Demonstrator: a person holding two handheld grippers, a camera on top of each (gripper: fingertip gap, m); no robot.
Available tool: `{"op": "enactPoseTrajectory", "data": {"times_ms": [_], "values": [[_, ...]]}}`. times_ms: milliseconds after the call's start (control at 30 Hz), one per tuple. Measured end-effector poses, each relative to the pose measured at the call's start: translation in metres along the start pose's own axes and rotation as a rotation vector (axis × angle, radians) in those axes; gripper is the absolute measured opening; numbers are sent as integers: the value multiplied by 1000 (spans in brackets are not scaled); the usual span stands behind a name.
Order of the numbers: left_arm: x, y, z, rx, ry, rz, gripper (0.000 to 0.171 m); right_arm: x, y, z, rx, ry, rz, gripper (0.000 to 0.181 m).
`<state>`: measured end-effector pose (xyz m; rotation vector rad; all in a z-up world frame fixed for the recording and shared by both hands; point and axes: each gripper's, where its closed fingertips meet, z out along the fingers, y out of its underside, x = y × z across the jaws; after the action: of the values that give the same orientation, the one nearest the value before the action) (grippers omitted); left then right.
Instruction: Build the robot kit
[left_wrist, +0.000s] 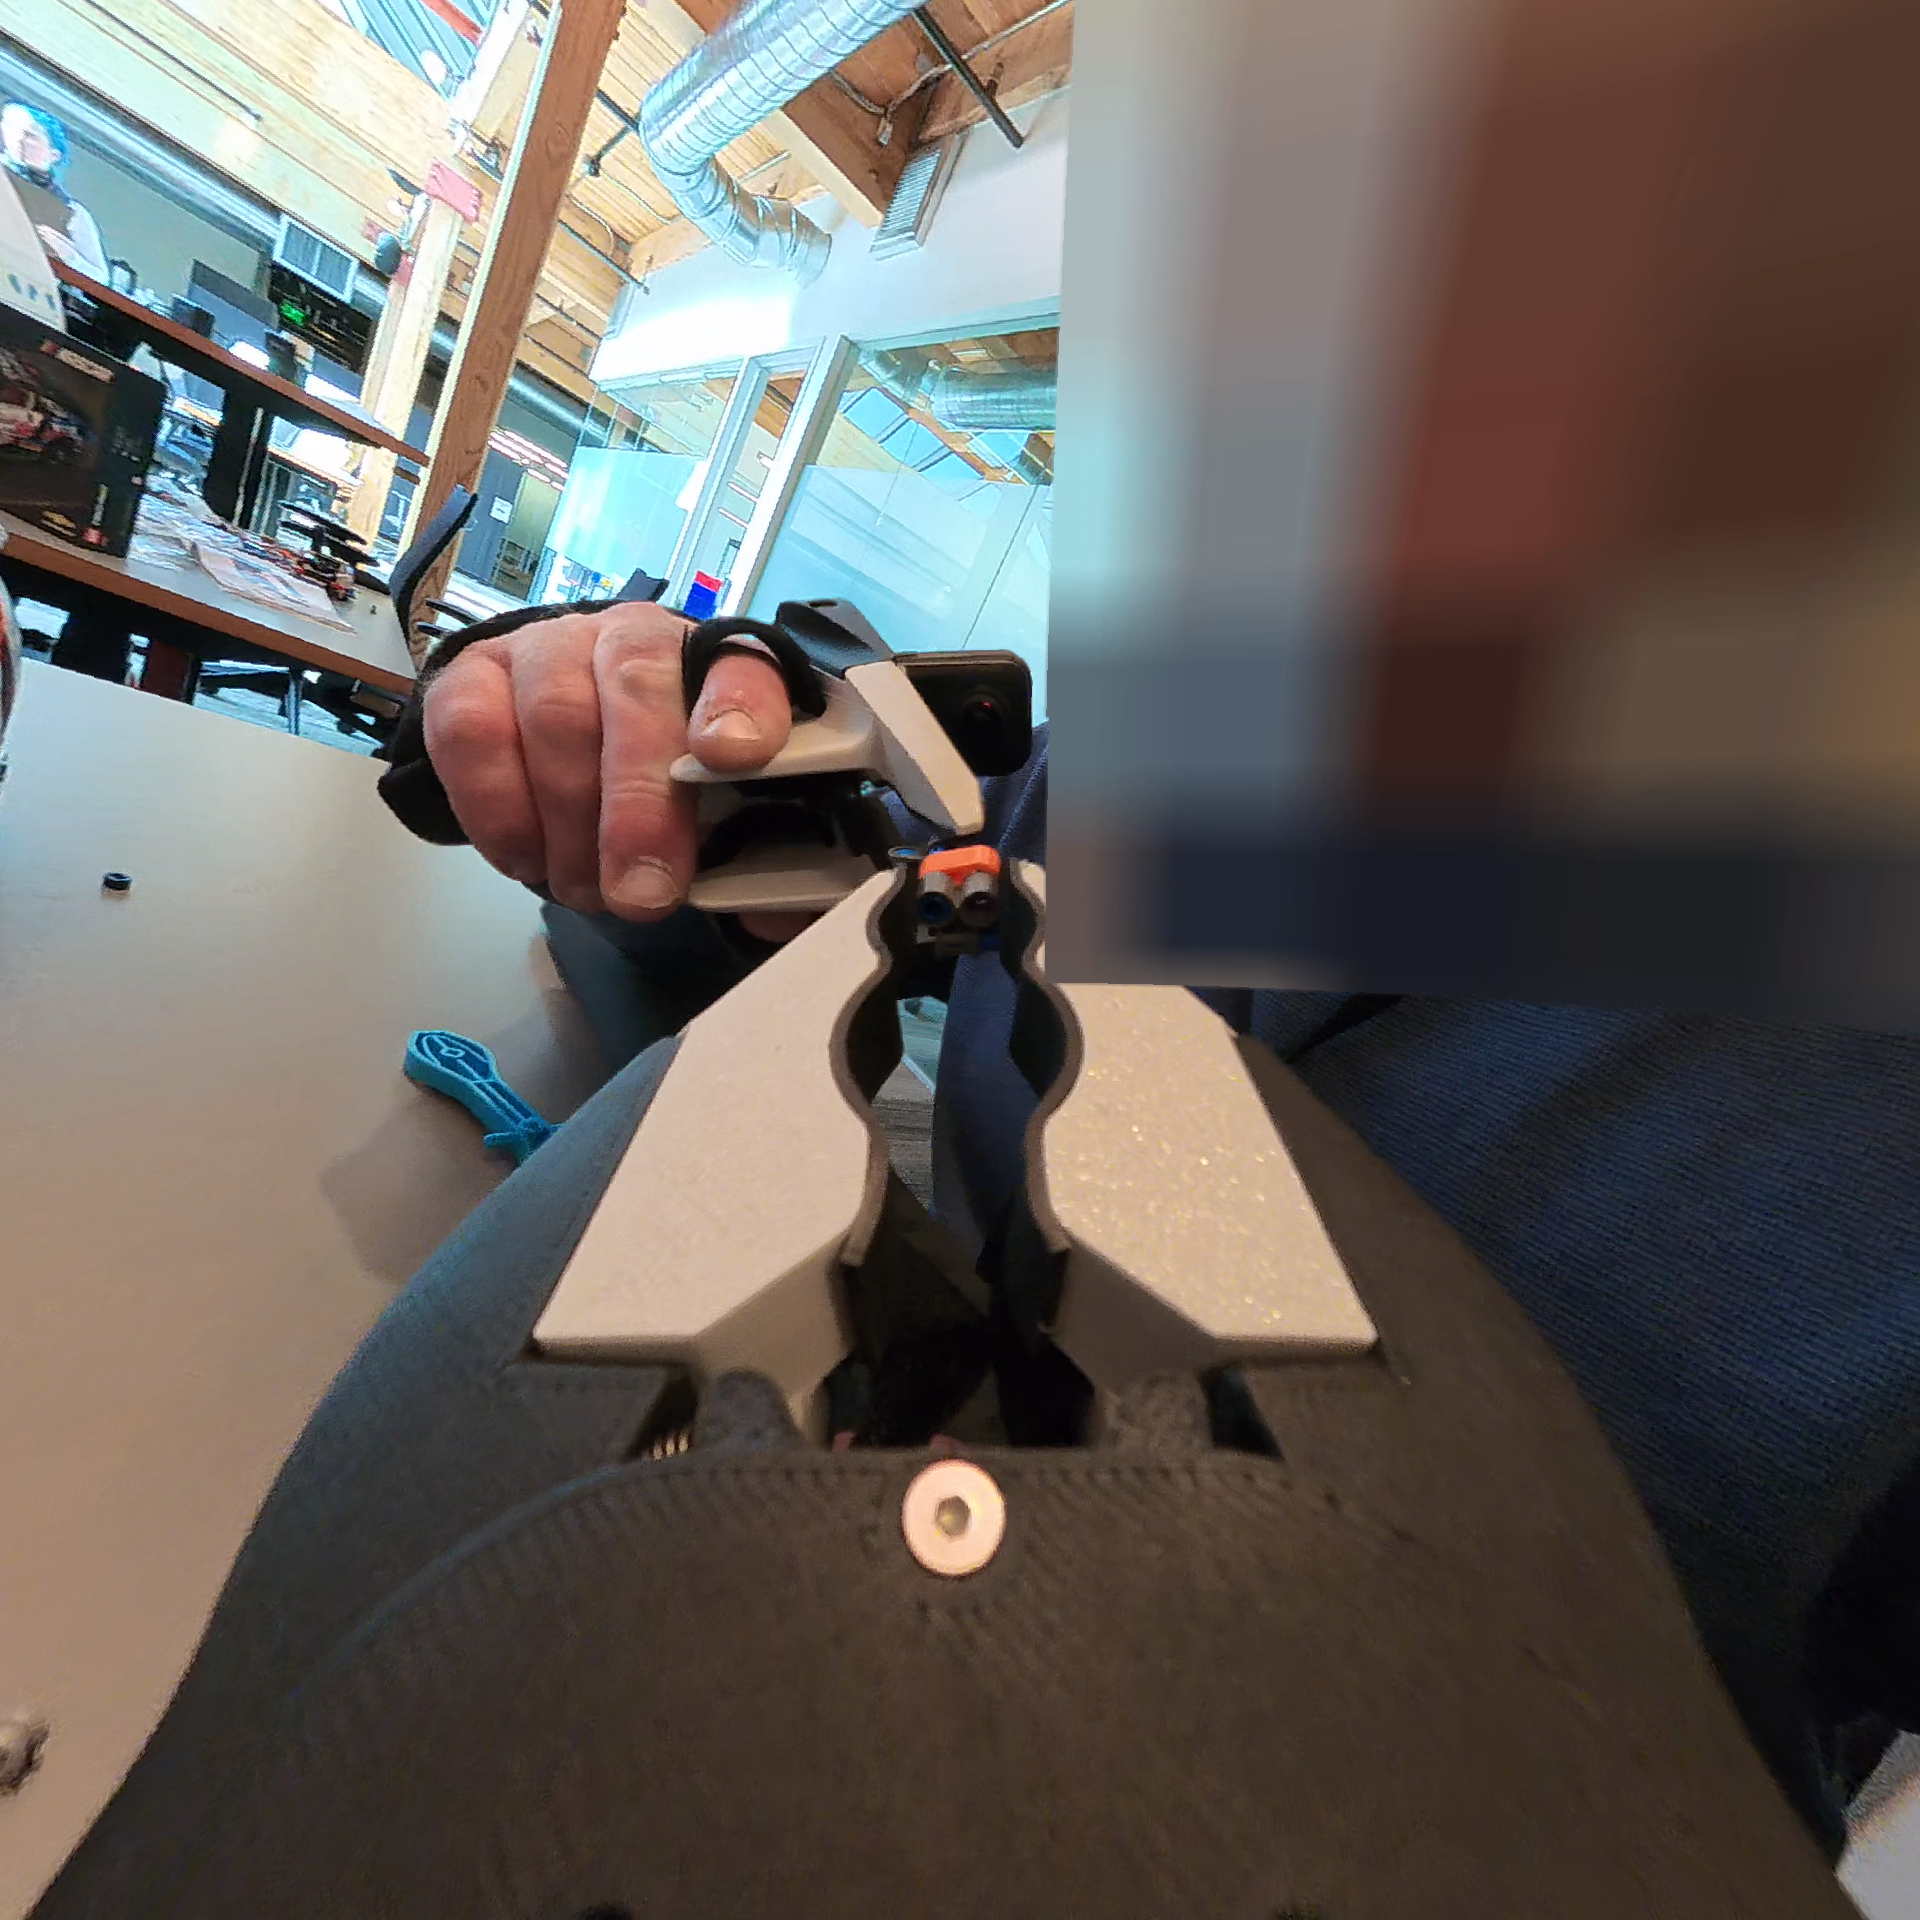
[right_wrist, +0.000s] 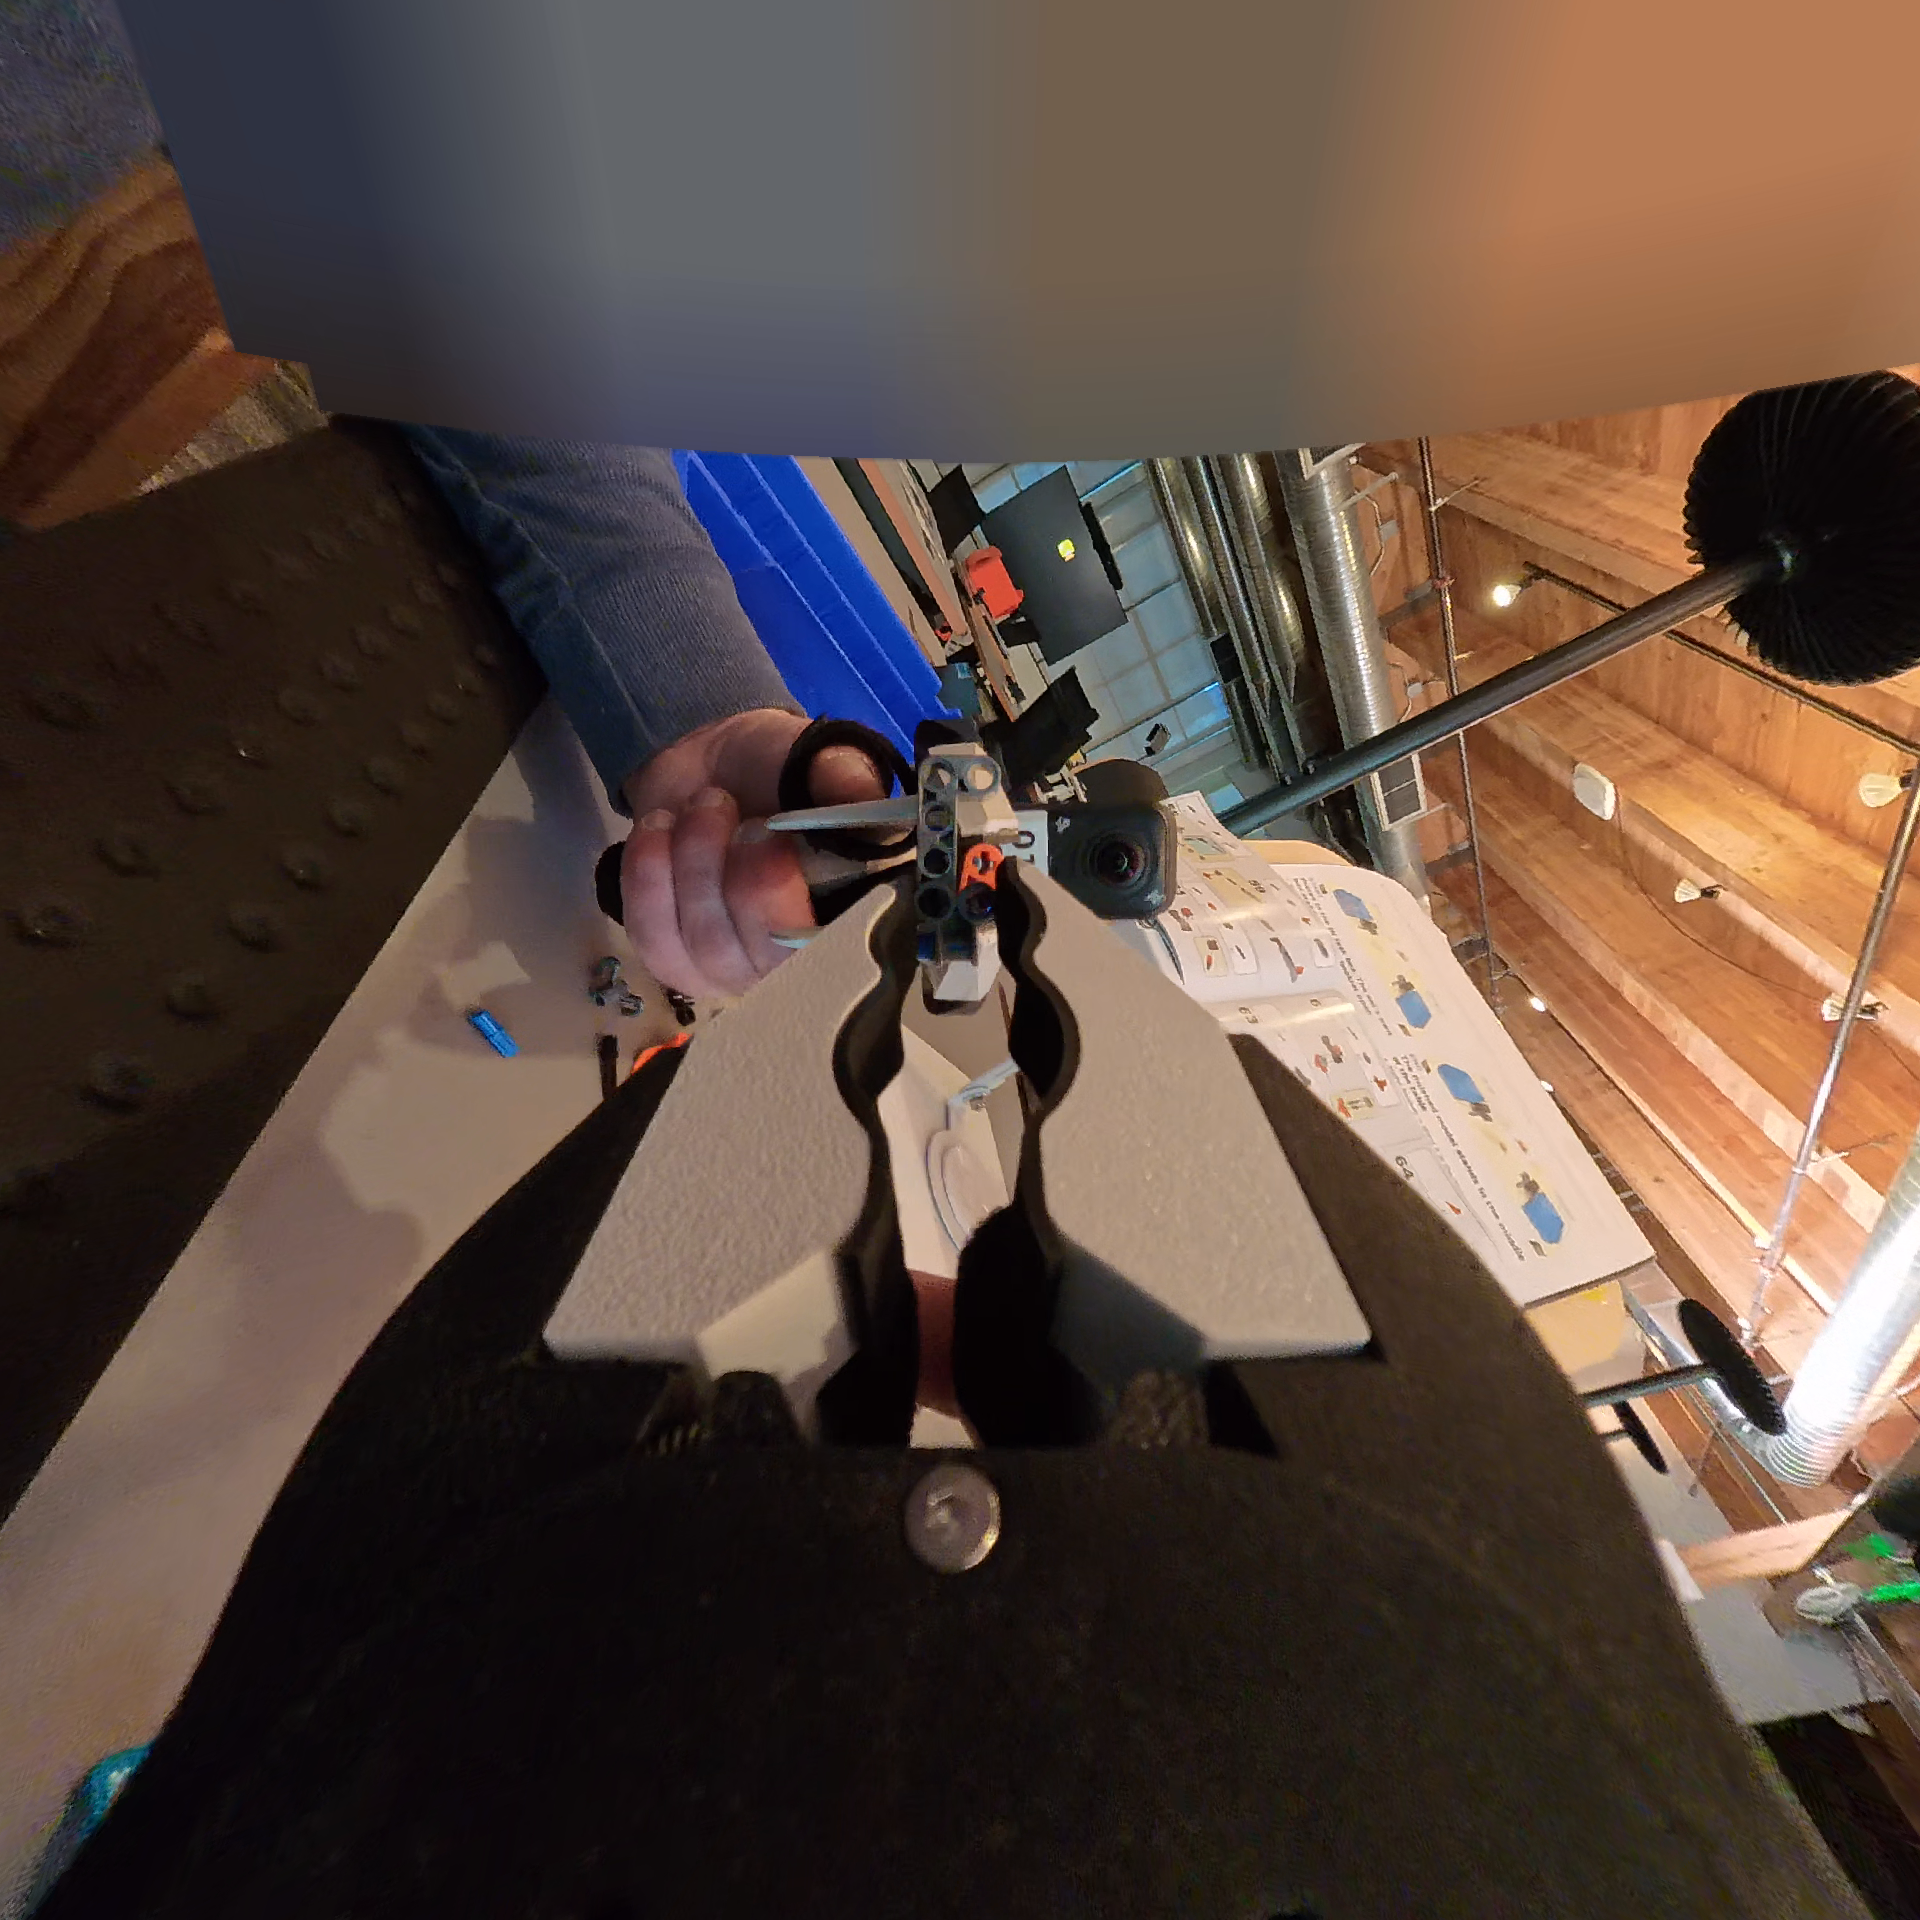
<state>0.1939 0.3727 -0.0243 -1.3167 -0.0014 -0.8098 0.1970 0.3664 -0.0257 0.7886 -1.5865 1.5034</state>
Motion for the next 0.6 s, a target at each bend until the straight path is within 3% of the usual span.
{"op": "enactPoseTrajectory", "data": {"times_ms": [433, 600], "values": [[4, 4, 1, -3, 57, -35, 14, -4, -4, 1, 15, -22, 11, 14], [-10, 8, -3, -44, -56, -6, 14, -8, 10, -2, -32, -56, 18, 14]]}}
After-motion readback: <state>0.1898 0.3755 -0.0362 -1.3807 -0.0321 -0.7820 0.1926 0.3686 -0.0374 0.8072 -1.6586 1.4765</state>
